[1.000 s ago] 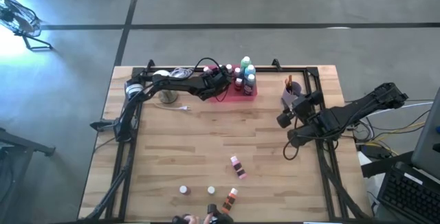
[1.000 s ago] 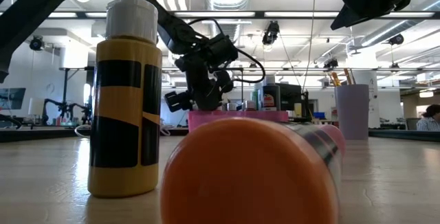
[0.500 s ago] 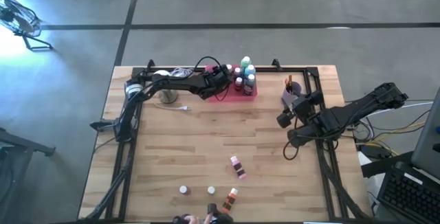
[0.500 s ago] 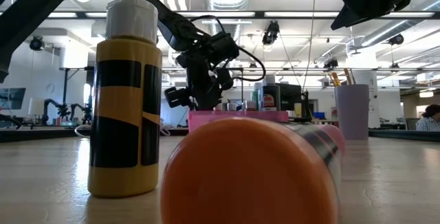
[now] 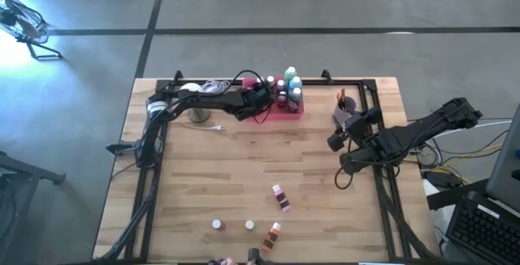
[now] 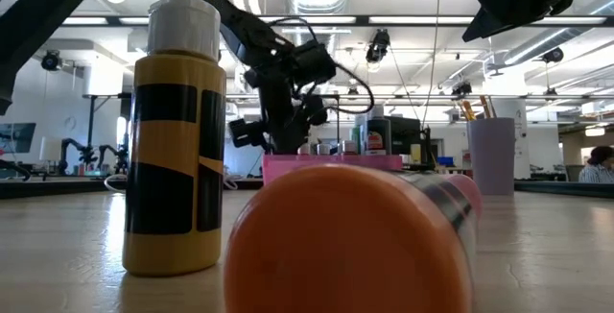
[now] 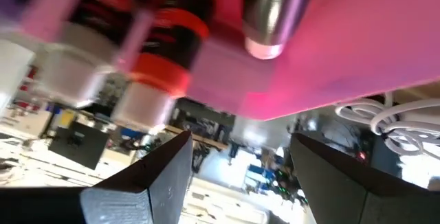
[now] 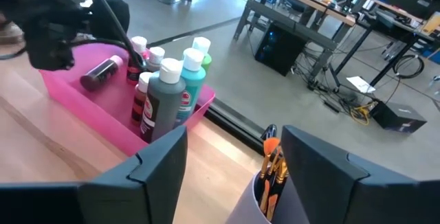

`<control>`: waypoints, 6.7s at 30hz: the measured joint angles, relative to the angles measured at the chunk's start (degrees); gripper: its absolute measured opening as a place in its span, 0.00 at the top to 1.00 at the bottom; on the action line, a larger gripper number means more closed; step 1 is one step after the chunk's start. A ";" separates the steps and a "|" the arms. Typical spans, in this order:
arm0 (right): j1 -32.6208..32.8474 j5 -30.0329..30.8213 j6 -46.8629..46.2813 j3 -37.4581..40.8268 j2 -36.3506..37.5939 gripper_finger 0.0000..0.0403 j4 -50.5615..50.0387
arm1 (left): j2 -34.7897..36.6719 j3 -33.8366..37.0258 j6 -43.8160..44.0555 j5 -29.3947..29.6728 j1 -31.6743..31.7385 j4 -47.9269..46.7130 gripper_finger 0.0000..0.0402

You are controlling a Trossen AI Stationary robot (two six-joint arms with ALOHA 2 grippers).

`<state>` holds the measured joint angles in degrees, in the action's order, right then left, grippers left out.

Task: Pick & Place Paint Supplies
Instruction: Put the dark brown black paint bottle into the pink bin

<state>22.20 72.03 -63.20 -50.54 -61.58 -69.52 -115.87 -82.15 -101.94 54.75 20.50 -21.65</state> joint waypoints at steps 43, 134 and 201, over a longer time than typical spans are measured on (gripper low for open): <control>-0.02 0.00 1.90 0.00 -0.02 0.38 2.26 | 5.25 5.81 0.92 -32.00 0.67 -1.72 0.38; -3.03 0.44 6.28 0.00 0.00 0.42 4.36 | 2.42 -28.67 58.16 -56.01 4.54 -35.52 0.67; -4.96 0.07 9.79 0.00 0.00 0.39 5.21 | -7.00 -14.75 11.90 -35.49 4.69 -22.97 0.48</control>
<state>17.23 72.10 -53.41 -50.54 -61.58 -64.31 -122.87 -96.90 -90.04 19.26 25.19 -44.62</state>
